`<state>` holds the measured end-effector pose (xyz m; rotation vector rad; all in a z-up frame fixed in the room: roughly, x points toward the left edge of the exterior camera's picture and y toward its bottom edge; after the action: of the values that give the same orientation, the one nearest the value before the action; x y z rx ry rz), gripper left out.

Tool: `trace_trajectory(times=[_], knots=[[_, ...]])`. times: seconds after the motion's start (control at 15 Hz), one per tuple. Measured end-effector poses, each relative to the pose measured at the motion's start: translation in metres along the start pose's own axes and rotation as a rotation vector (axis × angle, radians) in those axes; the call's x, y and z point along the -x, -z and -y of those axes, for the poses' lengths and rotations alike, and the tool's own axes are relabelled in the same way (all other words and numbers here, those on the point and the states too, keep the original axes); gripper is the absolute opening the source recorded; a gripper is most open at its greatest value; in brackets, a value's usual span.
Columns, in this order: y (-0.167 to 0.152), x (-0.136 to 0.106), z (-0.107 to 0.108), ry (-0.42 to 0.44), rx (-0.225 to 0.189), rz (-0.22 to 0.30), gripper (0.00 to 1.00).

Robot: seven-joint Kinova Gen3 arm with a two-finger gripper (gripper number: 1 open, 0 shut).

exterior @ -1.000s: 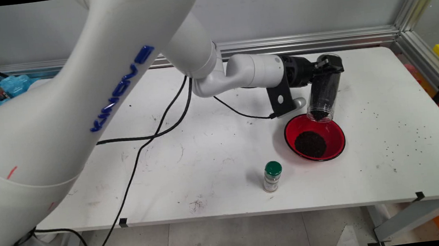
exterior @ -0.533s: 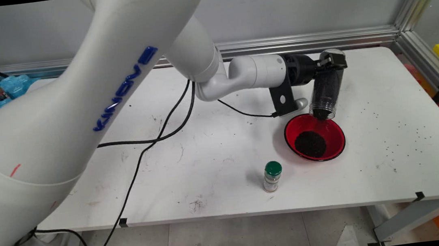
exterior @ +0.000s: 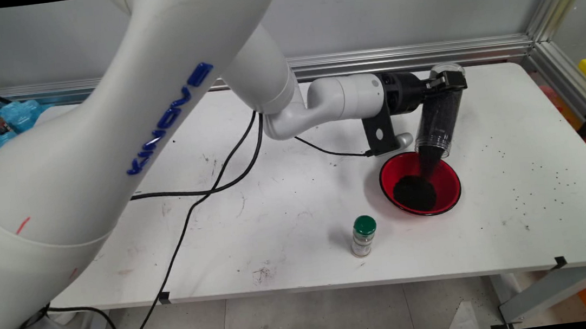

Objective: Pour the black seasoning powder in the red bowl

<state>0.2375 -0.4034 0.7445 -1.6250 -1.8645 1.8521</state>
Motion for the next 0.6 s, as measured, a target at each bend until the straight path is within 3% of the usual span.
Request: trace_trajectory(times=[0.33, 0.6], knots=[[0.0000, -0.0023, -0.0013, 0.002, -0.004, 0.001, 0.00], [0.0001, -0.0024, -0.0027, 0.058, 0.008, -0.017, 0.00]])
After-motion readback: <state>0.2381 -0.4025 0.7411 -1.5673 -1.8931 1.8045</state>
